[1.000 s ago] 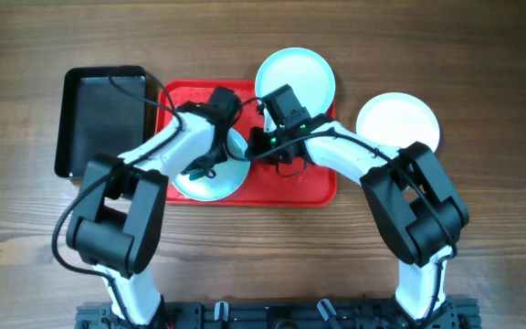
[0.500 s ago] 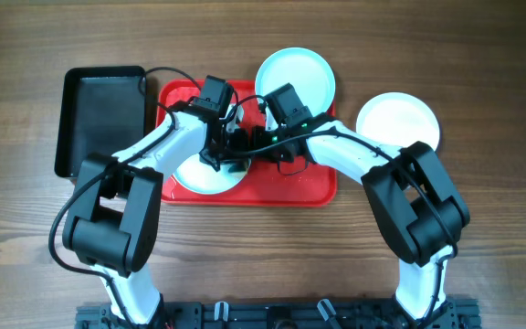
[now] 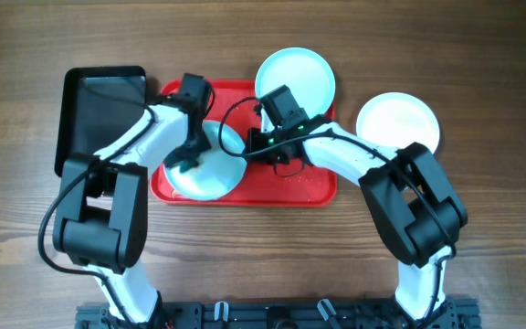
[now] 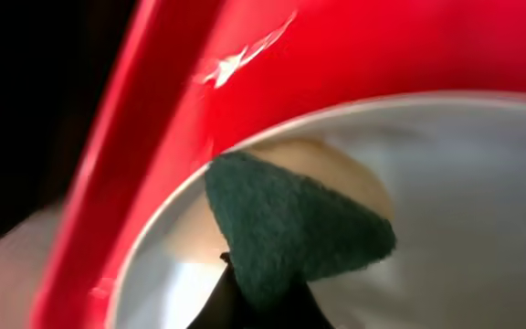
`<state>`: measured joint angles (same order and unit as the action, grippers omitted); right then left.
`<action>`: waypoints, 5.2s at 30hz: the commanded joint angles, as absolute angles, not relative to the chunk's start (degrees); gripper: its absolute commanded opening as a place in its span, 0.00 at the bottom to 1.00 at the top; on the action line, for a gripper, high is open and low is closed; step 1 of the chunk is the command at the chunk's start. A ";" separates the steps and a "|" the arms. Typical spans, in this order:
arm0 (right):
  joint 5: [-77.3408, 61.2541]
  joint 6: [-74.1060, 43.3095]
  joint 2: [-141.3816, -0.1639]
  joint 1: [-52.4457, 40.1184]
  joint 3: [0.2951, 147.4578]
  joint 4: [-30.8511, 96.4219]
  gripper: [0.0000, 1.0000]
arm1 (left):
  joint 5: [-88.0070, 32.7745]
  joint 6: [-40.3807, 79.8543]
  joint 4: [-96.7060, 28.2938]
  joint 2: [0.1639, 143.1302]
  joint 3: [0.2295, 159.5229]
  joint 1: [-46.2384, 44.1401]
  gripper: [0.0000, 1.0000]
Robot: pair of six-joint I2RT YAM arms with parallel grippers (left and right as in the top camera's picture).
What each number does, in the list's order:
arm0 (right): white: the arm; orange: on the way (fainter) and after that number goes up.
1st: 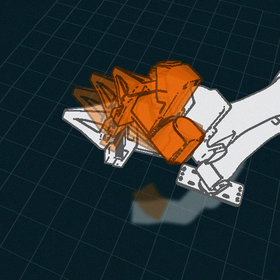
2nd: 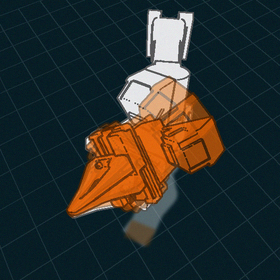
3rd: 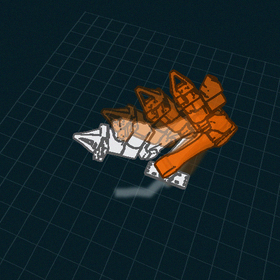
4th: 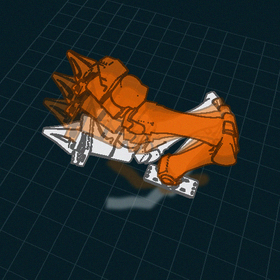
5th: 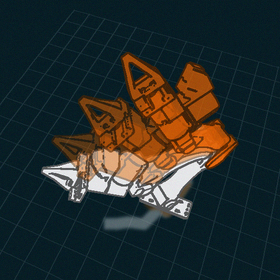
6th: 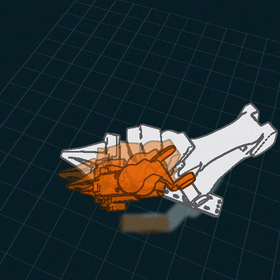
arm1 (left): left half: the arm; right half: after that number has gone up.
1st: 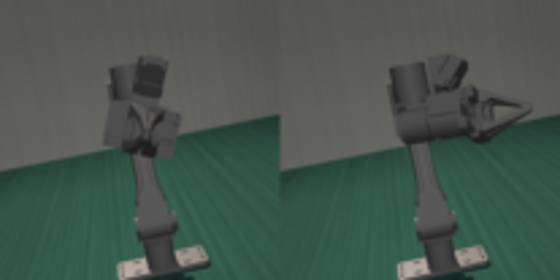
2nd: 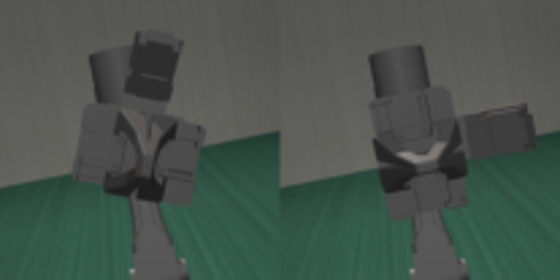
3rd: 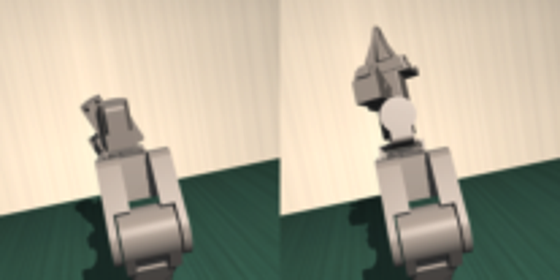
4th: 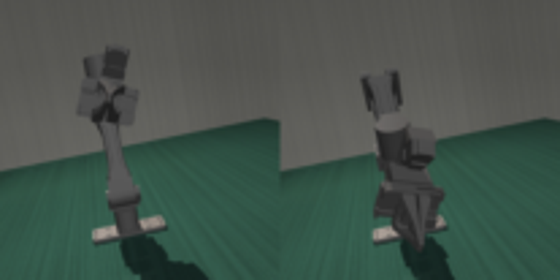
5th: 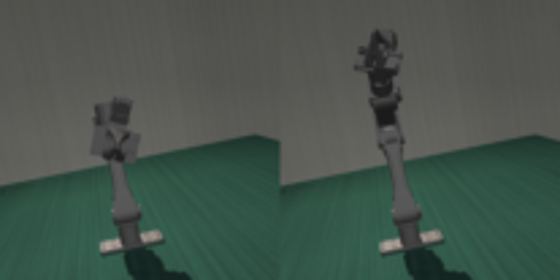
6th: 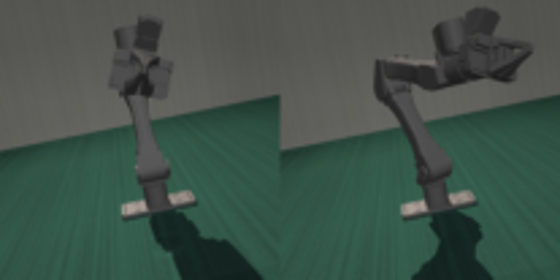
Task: Clean dirty plates on tray and stack at the side
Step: 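Keep scrubbing the plate with the left sponge while right gripper holds rim, then move the sponge in left gripper back over the black tray, then lift the teal-rimmed plate by its rim with right gripper, tilting it up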
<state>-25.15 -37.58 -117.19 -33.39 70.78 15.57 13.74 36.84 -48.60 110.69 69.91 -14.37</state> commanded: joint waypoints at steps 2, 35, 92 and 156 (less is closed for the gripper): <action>-24.27 -37.69 -118.72 -32.60 71.24 16.29 0.04 | 7.46 31.29 -55.44 112.81 67.59 -12.58 0.04; -24.01 -37.74 -118.72 -32.60 71.24 16.08 0.04 | 18.63 39.09 -51.13 112.79 67.79 -12.62 0.04; -17.17 -39.20 -118.69 -34.65 72.42 17.96 0.04 | 2.28 19.22 -62.61 113.27 96.44 7.42 0.04; 69.76 25.39 -101.84 -54.85 80.88 2.37 0.04 | 1.93 19.27 -63.90 113.27 96.23 7.64 0.04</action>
<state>66.61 17.15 -101.36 -54.61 80.34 5.13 2.83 20.18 -63.88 112.62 96.05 7.57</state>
